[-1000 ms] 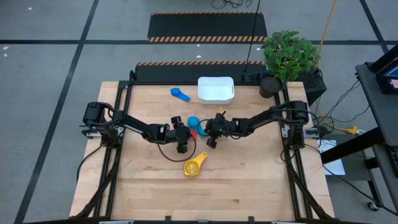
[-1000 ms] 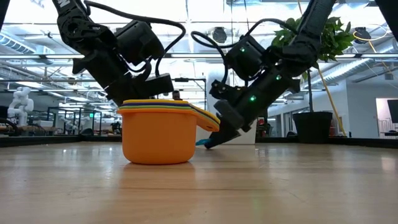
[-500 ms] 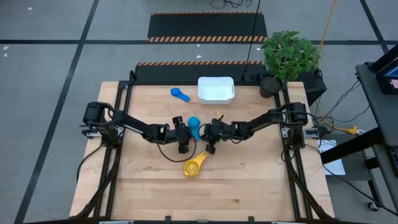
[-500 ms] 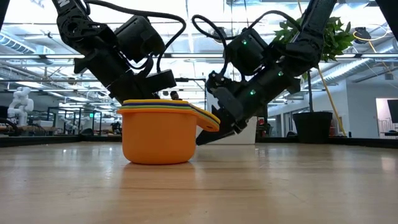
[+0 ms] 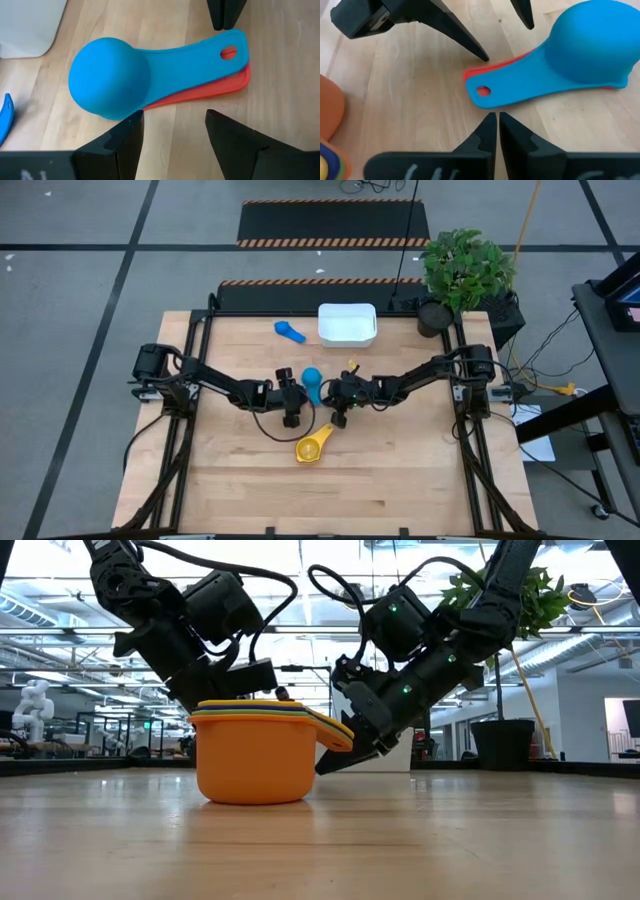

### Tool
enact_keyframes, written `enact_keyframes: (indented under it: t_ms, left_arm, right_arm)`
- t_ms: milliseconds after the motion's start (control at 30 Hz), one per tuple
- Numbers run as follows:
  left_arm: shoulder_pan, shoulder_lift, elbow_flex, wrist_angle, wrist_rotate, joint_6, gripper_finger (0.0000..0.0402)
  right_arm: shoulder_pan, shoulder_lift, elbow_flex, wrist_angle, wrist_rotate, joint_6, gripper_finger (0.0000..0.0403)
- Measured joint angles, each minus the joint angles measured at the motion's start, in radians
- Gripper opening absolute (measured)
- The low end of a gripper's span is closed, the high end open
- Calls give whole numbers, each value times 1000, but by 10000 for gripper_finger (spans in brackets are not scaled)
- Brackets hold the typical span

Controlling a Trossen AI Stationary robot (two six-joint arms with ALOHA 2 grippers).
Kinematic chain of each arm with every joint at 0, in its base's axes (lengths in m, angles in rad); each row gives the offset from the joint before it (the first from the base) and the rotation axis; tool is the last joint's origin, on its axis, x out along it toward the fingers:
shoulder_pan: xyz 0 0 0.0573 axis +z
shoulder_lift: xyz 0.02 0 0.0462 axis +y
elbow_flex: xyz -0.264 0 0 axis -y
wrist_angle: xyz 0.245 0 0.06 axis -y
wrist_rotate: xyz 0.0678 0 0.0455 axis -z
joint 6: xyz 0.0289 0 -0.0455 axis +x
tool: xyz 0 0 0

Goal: Nest measuring cups in basket
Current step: Stack the stacked measuring cups into the stacked measuring cups

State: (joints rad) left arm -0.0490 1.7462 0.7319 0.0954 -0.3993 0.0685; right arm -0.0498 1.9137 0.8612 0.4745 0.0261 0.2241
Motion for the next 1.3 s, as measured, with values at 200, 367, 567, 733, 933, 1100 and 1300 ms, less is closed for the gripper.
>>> enact_keyframes:
  t_ms: [200, 367, 567, 733, 933, 1100, 1300]
  left_arm:
    - [5, 19, -1, 91, 37, 15, 218]
    - [4, 46, -1, 126, 37, 24, 218]
    - [5, 61, -1, 173, 31, 32, 218]
    - [6, 61, -1, 175, 33, 51, 218]
    - [-2, 49, 3, 83, 34, 34, 218]
    - [-32, 21, -2, 78, 29, 59, 218]
    - [-53, 37, -2, 156, 39, 115, 218]
  right_arm:
    - [0, 0, 0, 29, -1, -4, 13]
    - [0, 0, 0, 30, -2, -5, 13]
    - [0, 0, 0, 30, -2, -8, 13]
    - [0, 0, 0, 30, -2, -23, 13]
    - [-2, -24, 0, 22, -2, -76, 13]
    - [-3, -97, 1, -38, 41, -134, 13]
    - [-3, -236, -3, -190, 170, -226, 13]
